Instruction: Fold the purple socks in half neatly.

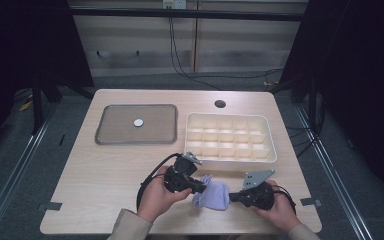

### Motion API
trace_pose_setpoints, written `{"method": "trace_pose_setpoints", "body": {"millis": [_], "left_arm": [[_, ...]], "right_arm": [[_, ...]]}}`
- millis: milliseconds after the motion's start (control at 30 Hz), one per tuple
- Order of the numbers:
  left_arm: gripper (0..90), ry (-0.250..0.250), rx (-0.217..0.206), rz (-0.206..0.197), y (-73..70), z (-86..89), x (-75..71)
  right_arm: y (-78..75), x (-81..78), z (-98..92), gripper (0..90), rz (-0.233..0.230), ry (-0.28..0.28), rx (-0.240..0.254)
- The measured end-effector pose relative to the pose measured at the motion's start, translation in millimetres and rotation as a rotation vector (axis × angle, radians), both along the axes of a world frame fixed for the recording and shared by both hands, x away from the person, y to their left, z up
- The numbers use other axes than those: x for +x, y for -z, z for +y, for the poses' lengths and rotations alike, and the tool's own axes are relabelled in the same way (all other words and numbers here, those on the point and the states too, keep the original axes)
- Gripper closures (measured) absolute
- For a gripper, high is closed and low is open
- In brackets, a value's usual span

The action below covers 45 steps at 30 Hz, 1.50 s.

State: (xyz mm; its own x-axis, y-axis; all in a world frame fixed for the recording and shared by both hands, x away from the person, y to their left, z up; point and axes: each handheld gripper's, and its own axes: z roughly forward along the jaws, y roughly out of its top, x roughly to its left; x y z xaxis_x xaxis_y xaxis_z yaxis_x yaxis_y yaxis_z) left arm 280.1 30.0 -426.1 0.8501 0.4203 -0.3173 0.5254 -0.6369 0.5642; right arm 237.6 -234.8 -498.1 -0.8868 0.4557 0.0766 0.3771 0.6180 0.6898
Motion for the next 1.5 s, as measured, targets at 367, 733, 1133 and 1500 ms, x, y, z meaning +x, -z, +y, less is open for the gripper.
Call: {"method": "trace_pose_setpoints", "body": {"millis": [367,733,1133,1500], "left_arm": [[82.2,0.013,0.004,0.001,0.7,-2.5,0.5],[82.1,0.006,0.009,0.004,-0.3,-0.8,2.2],[82.1,0.009,0.010,0.009,-1.9,-4.5,3.1],[82.1,0.020,0.012,0.015,-3.2,-12.0,3.2]], "right_arm": [[1.2,0.2,2.6,90.0,-0.003,-0.005,0.015],[-1.1,2.5,-4.5,90.0,-0.008,0.035,0.019],[1.1,6.7,-3.5,90.0,-0.004,0.059,0.003],[2.2,7.9,7.2,90.0,-0.006,0.030,0.020]]}}
